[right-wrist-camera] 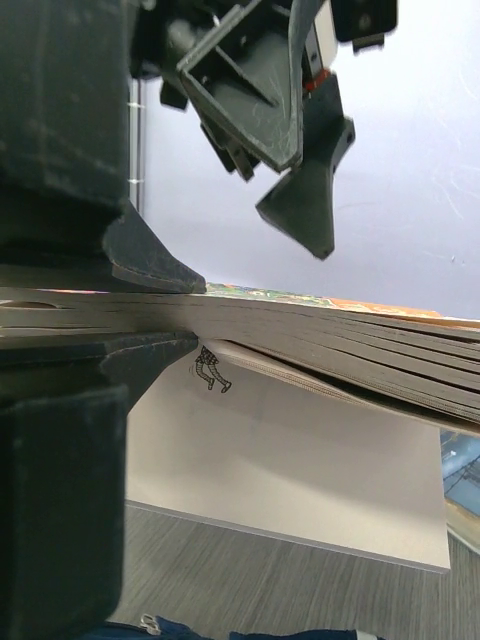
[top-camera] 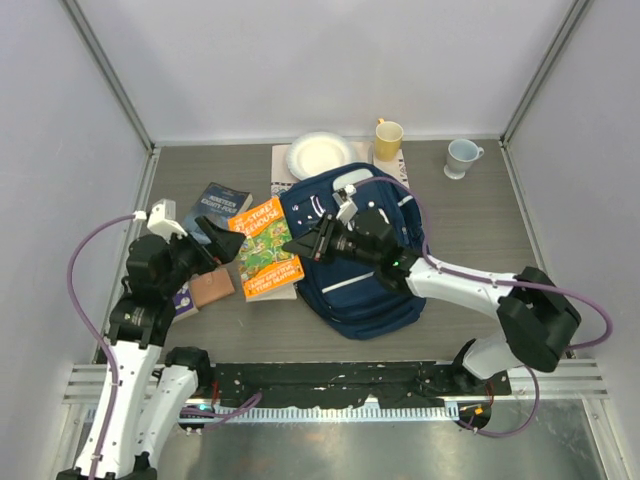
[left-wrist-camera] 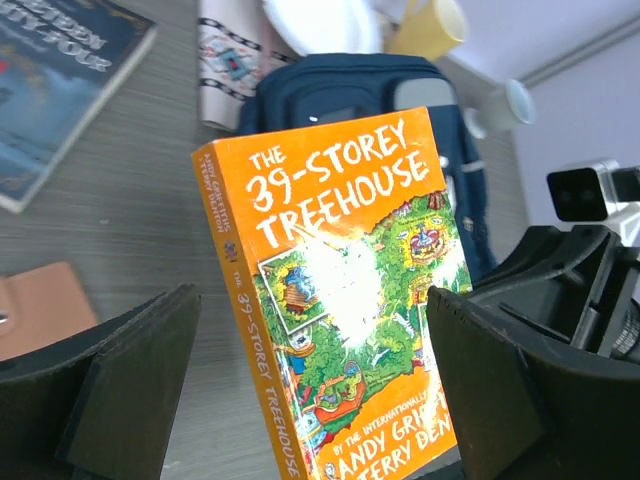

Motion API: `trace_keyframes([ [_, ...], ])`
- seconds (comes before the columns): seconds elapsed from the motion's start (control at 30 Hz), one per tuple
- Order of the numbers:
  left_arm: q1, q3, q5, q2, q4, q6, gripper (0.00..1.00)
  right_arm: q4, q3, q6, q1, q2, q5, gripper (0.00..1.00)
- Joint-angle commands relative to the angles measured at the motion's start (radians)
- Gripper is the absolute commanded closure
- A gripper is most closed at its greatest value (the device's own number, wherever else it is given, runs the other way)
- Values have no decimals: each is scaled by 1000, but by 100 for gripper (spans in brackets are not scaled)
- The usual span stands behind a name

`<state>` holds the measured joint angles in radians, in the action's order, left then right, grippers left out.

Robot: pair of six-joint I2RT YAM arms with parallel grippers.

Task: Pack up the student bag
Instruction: Pick up the book from the center of the board.

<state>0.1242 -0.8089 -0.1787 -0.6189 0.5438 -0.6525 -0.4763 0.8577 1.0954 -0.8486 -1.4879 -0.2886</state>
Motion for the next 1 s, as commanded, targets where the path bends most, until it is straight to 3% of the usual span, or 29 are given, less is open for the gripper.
trace_keyframes([
  [0.0, 2, 82, -184, 30, -230, -85, 0, -96, -19, -5, 5, 147, 15, 99],
  [0.33, 2, 148, -303, 16, -427, -179, 0, -38, -78, -22, 10, 319, 43, 99],
  [0.47, 2, 212, -386, -16, -660, -288, 1, -79, -109, 4, 11, 340, 25, 99],
  [0.67, 2, 251, -470, -70, -844, -345, 1, -168, -140, 33, 13, 334, -23, 99],
  [0.97, 3, 286, -499, -125, -901, -357, 0, -289, -160, 57, 14, 318, -76, 99],
])
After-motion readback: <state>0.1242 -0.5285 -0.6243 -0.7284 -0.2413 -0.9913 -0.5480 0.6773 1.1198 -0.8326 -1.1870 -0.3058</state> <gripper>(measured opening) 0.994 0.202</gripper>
